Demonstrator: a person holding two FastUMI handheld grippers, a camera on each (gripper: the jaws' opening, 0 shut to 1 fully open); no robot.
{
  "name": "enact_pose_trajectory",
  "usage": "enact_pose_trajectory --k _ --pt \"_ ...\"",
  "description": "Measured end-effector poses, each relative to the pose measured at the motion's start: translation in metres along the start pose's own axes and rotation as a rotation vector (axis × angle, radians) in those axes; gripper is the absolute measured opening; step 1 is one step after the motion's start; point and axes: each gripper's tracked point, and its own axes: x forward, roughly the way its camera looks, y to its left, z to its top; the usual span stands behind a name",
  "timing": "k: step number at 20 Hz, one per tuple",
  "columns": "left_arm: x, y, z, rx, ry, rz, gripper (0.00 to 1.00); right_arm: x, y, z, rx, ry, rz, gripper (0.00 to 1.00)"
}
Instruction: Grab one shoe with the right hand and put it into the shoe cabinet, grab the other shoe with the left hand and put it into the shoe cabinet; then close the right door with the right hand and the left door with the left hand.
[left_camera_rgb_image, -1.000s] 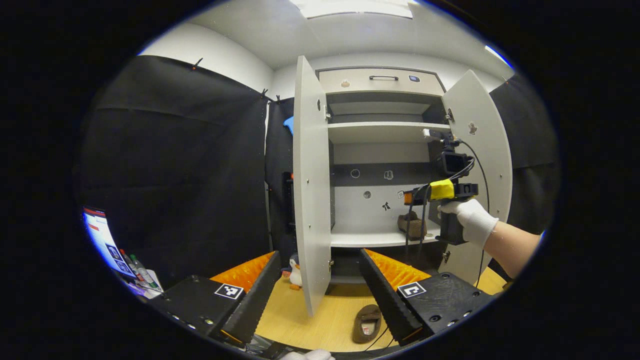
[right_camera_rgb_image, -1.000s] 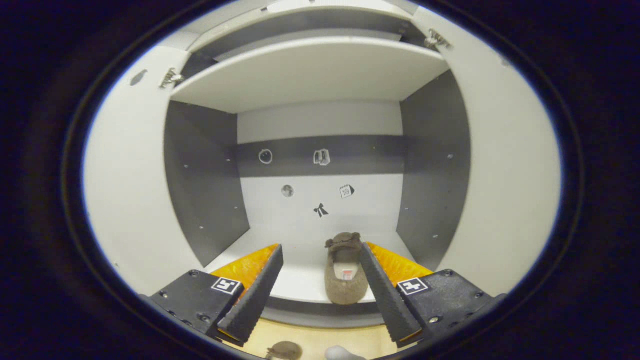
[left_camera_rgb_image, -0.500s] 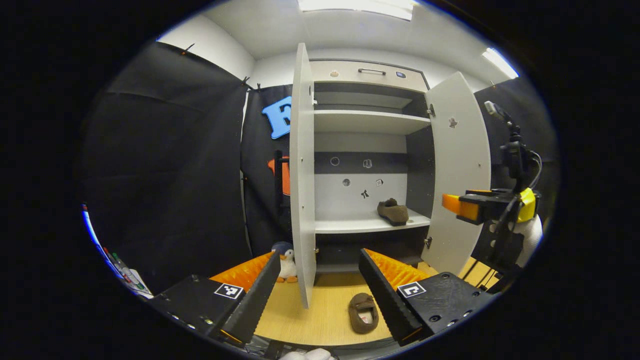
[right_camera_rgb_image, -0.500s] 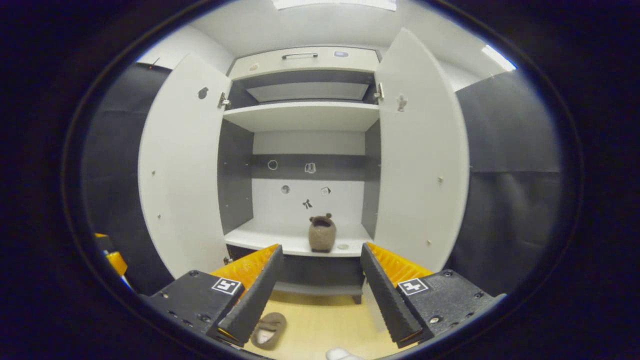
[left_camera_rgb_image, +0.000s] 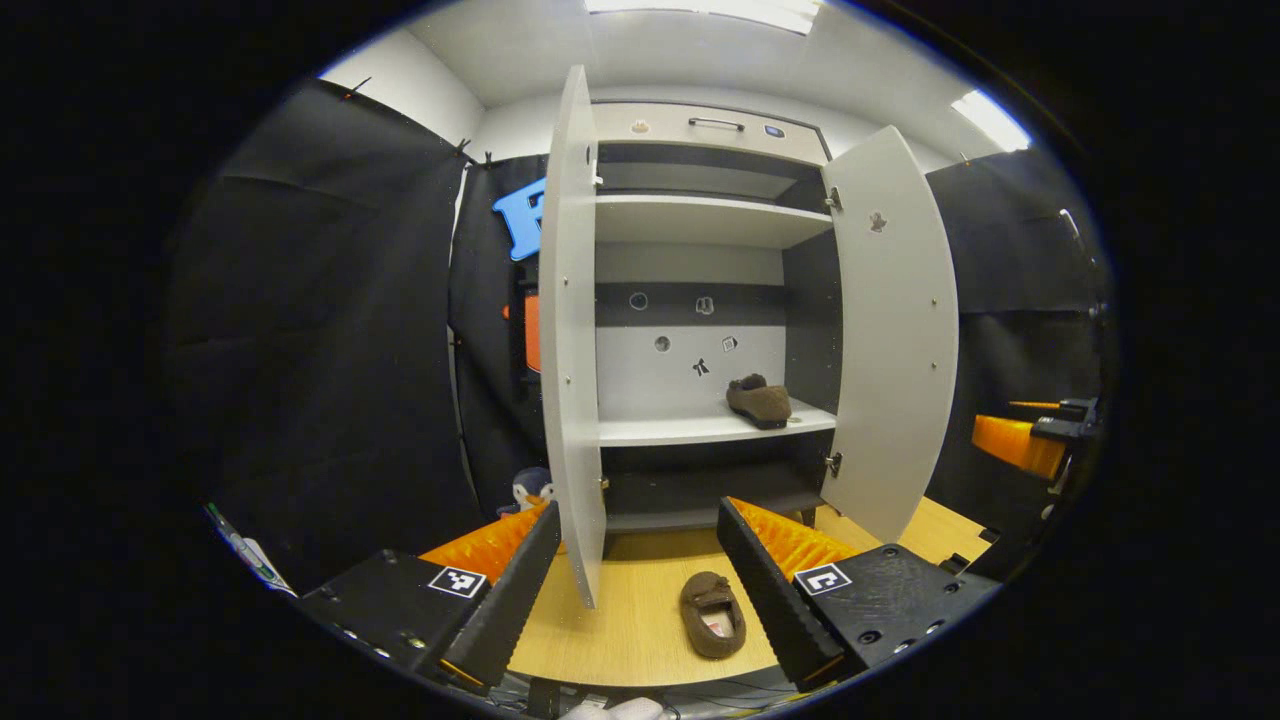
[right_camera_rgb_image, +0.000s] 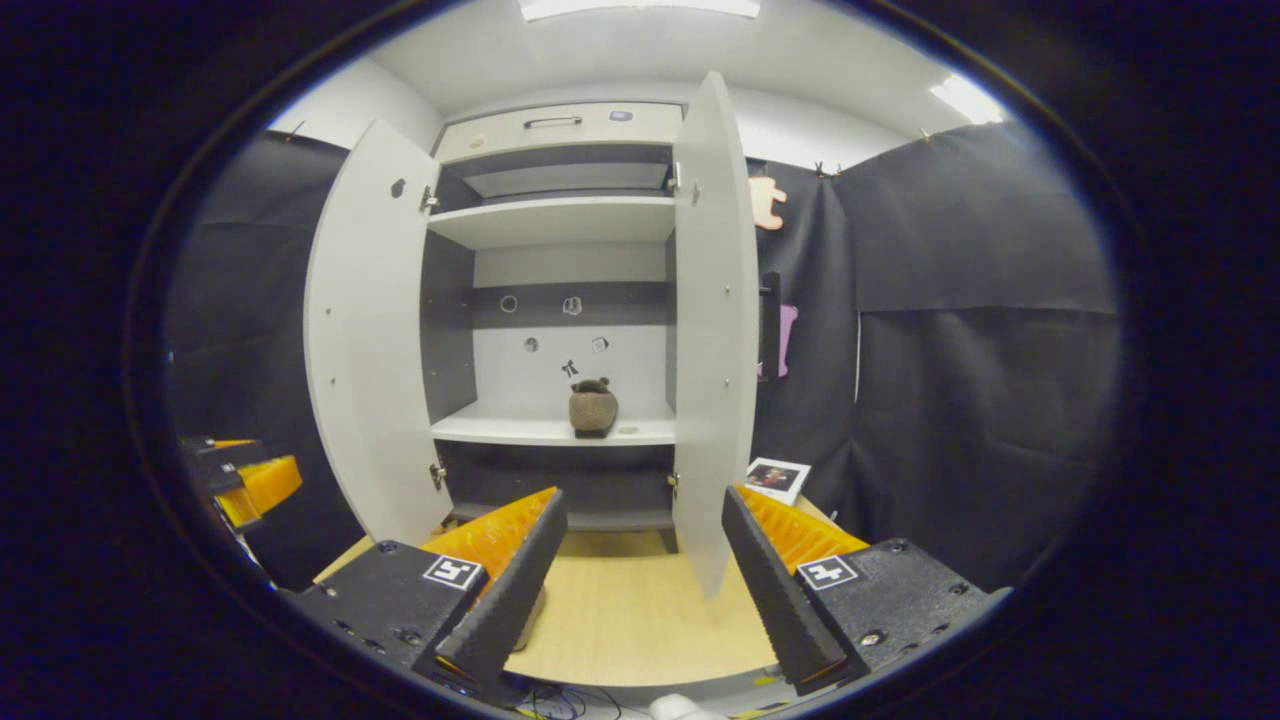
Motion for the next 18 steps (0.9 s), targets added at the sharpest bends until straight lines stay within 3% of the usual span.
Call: enact_pose_trajectory --k 4,7,10,15,18 --pt "0.029 -0.039 -0.060 -0.025 0.093 -0.078 0.97 -0.003 -0.013 0.000 -0.010 0.019 -0.016 0.99" --pt "0.052 -0.060 -0.131 -0.052 0.237 -0.121 0.97 -0.007 -0.017 -0.015 -0.021 0.061 -0.035 1.00" --pt "0.081 -0.066 -0.197 -0.085 0.368 -0.115 0.97 -0.005 -0.029 -0.027 -0.022 0.108 -0.059 0.99" --pt "0.133 -0.051 -0.276 0.000 0.483 -0.073 0.96 0.001 -0.049 -0.046 -0.020 0.178 -0.106 0.99" --pt "0.160 -0.047 -0.314 -0.004 0.570 -0.060 0.96 0.005 -0.061 -0.054 -0.025 0.215 -0.130 1.00"
